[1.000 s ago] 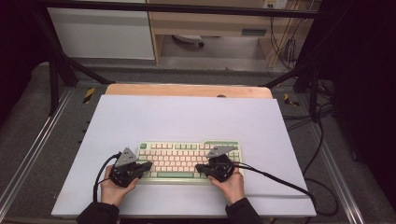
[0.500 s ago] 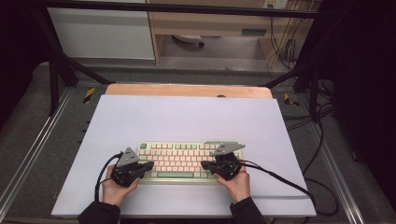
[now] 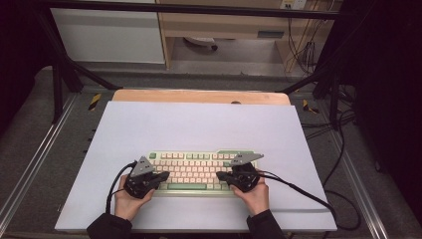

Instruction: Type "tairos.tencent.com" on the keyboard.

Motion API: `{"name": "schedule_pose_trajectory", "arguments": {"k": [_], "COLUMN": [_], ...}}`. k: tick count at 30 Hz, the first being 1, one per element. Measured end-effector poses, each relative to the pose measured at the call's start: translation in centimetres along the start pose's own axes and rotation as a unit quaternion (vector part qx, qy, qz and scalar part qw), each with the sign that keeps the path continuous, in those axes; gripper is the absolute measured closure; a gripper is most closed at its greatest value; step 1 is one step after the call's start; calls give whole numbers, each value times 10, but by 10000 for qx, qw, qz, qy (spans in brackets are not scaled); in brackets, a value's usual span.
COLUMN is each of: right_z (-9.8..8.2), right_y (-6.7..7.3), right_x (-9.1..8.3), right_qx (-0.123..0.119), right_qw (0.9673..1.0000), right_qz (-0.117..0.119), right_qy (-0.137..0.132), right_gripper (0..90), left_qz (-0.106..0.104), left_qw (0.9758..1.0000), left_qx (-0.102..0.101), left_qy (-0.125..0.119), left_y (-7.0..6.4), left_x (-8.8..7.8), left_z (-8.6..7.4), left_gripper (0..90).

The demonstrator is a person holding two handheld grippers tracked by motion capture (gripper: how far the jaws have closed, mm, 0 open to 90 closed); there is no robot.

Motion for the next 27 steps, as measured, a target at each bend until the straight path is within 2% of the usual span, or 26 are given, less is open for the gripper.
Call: {"name": "schedule_pose_trajectory", "arguments": {"k": [7, 17, 27], "right_z": [0, 0, 0], "right_y": [1, 1, 1], "right_x": [-1, 0, 0], "right_qx": [13, -5, -5], "right_qw": [10000, 10000, 10000], "right_qz": [23, 34, 21], "right_qy": [-7, 1, 3], "right_gripper": [900, 900, 900], "left_qz": [-24, -87, -84], "left_qw": [10000, 9998, 9997], "left_qx": [-3, 119, 143], "left_qy": [36, 155, 156], "left_y": [-5, -13, -14], "left_x": [6, 16, 17], "left_z": [2, 1, 0], "left_gripper": [899, 899, 899]}}
Point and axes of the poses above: each handheld gripper's, and its own axes: x roughly forward along the jaws, z roughly out of its top, y roughly to its left, the point moved 10 cm from there along x, roughly forward along the jaws, and after that the axes turned 4 degrees about x, right-handed, at the moved point
